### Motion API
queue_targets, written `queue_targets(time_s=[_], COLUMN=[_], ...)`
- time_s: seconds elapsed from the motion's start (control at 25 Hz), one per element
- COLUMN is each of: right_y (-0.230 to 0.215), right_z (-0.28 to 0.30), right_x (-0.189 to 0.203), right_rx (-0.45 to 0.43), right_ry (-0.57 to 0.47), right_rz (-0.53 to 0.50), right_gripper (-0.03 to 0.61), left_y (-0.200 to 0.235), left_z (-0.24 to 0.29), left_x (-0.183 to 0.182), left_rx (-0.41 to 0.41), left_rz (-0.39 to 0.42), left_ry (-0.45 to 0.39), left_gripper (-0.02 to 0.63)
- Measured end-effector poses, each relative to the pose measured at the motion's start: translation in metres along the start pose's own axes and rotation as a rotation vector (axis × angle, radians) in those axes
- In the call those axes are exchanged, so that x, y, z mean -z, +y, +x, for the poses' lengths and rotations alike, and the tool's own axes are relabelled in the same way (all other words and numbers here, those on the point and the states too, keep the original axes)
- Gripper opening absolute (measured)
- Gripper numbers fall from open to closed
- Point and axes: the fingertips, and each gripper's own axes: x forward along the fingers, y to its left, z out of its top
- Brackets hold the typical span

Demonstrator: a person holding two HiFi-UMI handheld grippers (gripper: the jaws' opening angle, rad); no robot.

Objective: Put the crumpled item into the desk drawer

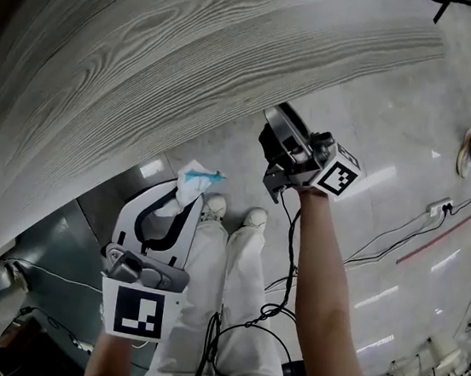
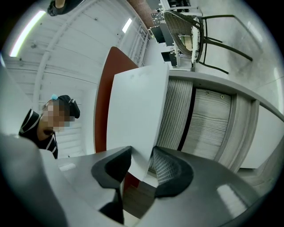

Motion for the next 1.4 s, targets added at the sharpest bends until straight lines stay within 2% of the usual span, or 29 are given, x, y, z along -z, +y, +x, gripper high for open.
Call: queue_targets(time_s=[0.52,0.8,1.0,1.12,1.24,1.36,1.4], right_y=[0.014,0.013,0.015,0.020,0.028,0.024,0.024], right_z=[-0.036,-0.034,-0.037,-0.039,-0.047,-0.072,-0.080], right_x=[0.020,0.027,0.028,0.030,0.030,0.011,0.006], right_rx=[0.009,0.019,0.053,0.121,0.214,0.278,0.291], right_ry=[0.027,0.069,0.063,0.061,0.058,0.046,0.048], right_rz=[0.034,0.026,-0.009,-0.064,-0.135,-0.185,-0.200], right_gripper=[0.163,0.161,0.172,0.176,0.132,0.040,0.029], left_y=[0.000,0.001,0.001,0.004,0.008,-0.003,-0.008], left_z=[-0.004,-0.006,-0.005,-0.010,-0.016,0.007,0.016], left_x=[-0.007,-0.016,-0.029,-0.042,-0.061,-0.083,-0.088], left_rx=[0.038,0.049,0.033,-0.007,-0.054,-0.094,-0.106], left_rz=[0.022,0.015,0.024,0.051,0.105,0.184,0.206], left_ry=[-0.023,-0.047,-0.078,-0.107,-0.137,-0.162,-0.168], left_gripper=[0.069,0.069,0.069,0.069,0.069,0.069,0.069])
